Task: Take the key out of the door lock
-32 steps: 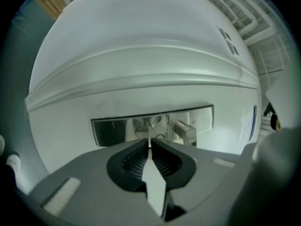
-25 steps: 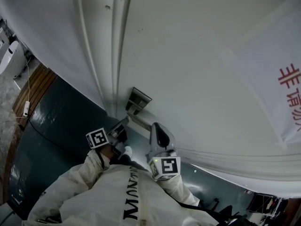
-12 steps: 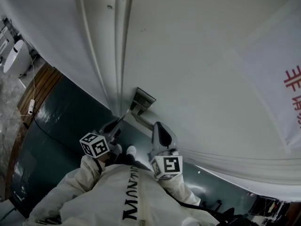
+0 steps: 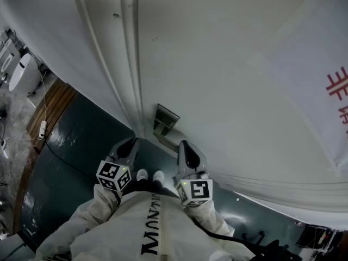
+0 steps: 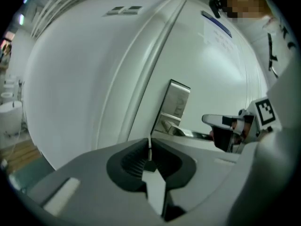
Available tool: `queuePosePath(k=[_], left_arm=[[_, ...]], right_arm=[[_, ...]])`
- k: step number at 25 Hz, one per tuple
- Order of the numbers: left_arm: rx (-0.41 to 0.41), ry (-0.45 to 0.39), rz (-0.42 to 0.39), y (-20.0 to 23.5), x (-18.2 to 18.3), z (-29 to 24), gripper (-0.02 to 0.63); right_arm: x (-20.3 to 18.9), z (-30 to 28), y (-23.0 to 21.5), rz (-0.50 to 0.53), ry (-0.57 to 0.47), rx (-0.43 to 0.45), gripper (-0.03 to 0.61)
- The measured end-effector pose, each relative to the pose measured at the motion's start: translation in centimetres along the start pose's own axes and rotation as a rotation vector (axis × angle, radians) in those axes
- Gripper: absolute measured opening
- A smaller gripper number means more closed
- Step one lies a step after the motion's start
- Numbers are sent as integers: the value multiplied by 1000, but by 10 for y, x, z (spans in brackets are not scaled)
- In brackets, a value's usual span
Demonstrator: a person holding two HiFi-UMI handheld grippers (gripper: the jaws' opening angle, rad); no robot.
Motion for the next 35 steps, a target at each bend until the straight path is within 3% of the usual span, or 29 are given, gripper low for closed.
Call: queuePosePath(k=[10,12,18,22,28,35], left_arm=[[86,-4,-379,-16,23,5,23],[96,-6,-422,-21,26,6,23],[121,-30,-438,-27,32,13,23],[94,-34,-455,-21,37,20,23],[6,-39,-463,-10,41,24,23],[-139,-57,-493,21,40,60,23]], right_arm=[[-1,3,-10,-17,-34,-11,2],[-2,4,-11,-23,-38,-3,2],[-7,11,-15,-48,-49,10,2],[-6,16,-12,-64,-64,-19,2],[-6,30,1,-71,-83,-132,2],[-23,48,66,-75,-91,-298,2]])
Point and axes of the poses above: the fingertips, and each gripper's own axes: z backward along the fingers, y to its left, x out of its top, the point moved 6 cm from there along z, backward along the fingers, and after that the axes turned 1 degree about y, right-handed, at the moved point
